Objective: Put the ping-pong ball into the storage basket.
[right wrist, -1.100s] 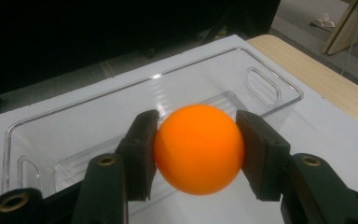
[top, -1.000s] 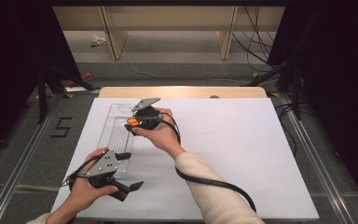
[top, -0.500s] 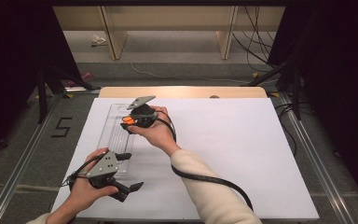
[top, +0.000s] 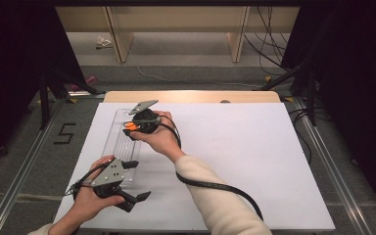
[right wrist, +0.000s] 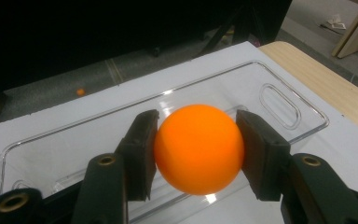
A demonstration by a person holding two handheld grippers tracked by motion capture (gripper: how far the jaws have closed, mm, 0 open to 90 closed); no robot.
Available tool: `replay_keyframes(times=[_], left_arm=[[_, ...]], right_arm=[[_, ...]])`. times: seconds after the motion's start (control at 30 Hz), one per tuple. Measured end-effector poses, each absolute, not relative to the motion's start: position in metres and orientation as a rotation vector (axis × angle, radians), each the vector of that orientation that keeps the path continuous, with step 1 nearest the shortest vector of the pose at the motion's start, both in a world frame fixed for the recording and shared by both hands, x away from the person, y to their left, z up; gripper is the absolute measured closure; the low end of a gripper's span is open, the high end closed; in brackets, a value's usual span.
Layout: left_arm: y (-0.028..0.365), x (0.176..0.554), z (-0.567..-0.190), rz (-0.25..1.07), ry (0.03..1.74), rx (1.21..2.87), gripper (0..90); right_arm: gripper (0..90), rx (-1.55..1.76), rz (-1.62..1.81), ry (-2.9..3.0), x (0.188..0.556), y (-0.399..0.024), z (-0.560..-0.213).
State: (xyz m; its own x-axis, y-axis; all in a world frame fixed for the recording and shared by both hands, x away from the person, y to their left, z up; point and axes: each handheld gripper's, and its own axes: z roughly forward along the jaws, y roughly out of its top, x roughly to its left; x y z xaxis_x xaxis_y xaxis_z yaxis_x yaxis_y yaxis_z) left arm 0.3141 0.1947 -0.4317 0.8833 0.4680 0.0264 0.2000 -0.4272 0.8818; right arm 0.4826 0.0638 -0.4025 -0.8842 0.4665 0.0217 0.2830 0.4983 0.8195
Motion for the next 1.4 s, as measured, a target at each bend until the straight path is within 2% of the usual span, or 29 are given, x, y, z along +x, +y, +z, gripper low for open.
replay_keyframes(times=[1.4], left_arm=[[0.194,0.314,-0.432,0.324,0.479,2.025,0.3]], right_arm=[[51.2,0.626,1.293,2.584,0.494,0.092,-0.413]])
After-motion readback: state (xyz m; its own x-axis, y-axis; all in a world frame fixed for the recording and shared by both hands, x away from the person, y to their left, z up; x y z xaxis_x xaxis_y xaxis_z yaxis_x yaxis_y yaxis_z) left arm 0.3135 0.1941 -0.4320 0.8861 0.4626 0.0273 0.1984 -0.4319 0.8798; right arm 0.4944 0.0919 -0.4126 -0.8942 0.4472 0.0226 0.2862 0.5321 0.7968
